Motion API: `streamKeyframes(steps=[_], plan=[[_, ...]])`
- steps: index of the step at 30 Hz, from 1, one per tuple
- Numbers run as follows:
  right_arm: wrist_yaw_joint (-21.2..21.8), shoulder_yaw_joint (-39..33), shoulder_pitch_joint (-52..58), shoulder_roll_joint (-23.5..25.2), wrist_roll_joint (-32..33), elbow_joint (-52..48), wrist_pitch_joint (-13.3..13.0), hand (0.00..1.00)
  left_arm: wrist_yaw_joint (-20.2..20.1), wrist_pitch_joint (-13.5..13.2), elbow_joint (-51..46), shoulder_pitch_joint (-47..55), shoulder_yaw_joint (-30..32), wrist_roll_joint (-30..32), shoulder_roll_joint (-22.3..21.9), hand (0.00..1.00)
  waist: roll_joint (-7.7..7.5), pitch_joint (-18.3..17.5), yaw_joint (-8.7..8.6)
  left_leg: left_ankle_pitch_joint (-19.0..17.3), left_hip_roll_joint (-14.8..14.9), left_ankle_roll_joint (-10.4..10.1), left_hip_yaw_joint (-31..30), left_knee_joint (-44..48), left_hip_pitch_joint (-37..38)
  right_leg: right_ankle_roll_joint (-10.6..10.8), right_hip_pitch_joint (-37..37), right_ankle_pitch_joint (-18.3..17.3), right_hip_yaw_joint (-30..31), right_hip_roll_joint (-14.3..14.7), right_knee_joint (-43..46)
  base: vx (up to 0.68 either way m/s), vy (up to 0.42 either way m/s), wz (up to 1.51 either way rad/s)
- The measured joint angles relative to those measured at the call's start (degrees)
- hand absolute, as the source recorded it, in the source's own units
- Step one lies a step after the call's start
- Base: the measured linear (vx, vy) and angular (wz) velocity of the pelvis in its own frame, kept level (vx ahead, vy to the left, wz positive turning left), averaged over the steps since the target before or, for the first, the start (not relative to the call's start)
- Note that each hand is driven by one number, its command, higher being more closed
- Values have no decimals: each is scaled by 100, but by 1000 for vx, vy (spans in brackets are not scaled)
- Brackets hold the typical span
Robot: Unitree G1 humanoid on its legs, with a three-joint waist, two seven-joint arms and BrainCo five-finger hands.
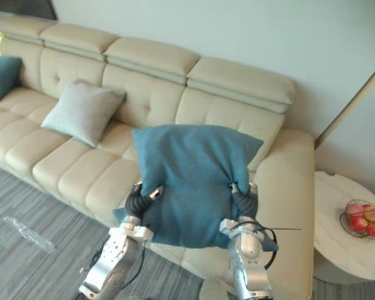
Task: Pick up cushions and gather them together orderly.
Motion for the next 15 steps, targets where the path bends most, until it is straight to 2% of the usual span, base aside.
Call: streamKeyframes(steps=[1,2,3,4,5,6,7,8,9,10,12,13,14,15], plan=[[3,6,-1,5,1,96,-20,100,-1,6,6,6,-19,5,28,100,-103,-37,-27,-18,-129,-32,-47,-33,73,-40,145,501,61,-2,-427,468,-114,8],[6,6,-27,-139,4,210,7,100,-1,39,142,7,-39,10,-121,100,115,-18,-31,-125,-41,-139,-138,-20,192,-506,244,732,108,137,-484,403,-95,9],[7,5,-1,-171,4,184,13,100,-2,41,141,8,-51,12,-133,100,171,-24,-14,-126,-5,-157,-181,12,183,-521,282,676,75,137,-515,458,-104,5],[7,5,48,-252,5,120,27,100,-5,43,140,2,-63,12,-189,100,297,-32,-11,-168,69,-220,-262,111,148,-523,309,595,-7,179,-519,344,-52,24],[7,4,120,-312,4,29,61,100,-5,52,140,0,-65,12,-249,100,385,-2,-48,-248,182,-351,-397,471,29,-549,459,517,-135,210,-598,338,-61,36],[6,-1,270,-362,5,-137,112,100,-23,93,140,11,-78,6,-271,100,410,29,-52,-330,332,-482,-548,1284,-200,-540,756,432,-239,272,-757,251,-52,35],[6,0,358,-380,4,-273,137,100,-53,96,139,16,-77,4,-272,100,417,58,-37,-347,403,-508,-597,1712,-316,-543,891,397,-263,300,-807,210,-43,18],[6,-1,553,-387,3,-611,147,100,-107,96,130,37,-71,3,-270,100,454,90,20,-313,579,-539,-671,2665,-580,-553,1153,345,-269,386,-900,218,-6,-14],[7,2,692,-379,-4,-968,145,100,-116,93,55,86,-51,2,-272,100,534,127,119,-90,766,-556,-706,3538,-856,-625,1407,222,-217,480,-972,236,59,-47],[6,1,721,-368,-15,-1200,127,100,-121,79,-111,185,-31,2,-291,100,543,133,203,-127,950,-413,-617,4210,-1110,-599,1573,125,-154,487,-1048,178,105,-54],[6,-1,661,-338,-13,-1322,64,100,-122,43,-336,224,-2,3,-351,100,550,126,230,-453,1078,-63,-509,4078,-1246,-588,1646,80,-64,390,-1059,133,192,-66],[4,-1,579,-258,-11,-1298,19,100,-122,-21,-385,222,20,5,-374,100,513,119,285,-607,1075,91,-561,3369,-1230,-527,1629,42,40,261,-1056,87,253,-77],[2,-1,566,-224,-10,-1283,3,100,-122,-24,-387,222,20,5,-377,100,513,109,305,-606,1061,91,-641,2957,-1195,-502,1625,27,93,223,-1057,53,314,-87],[-1,-4,569,-173,-10,-1248,-12,100,-122,-21,-380,223,20,6,-394,100,537,90,306,-532,969,38,-987,1950,-1075,-424,1617,-11,214,184,-1057,33,326,-86]])
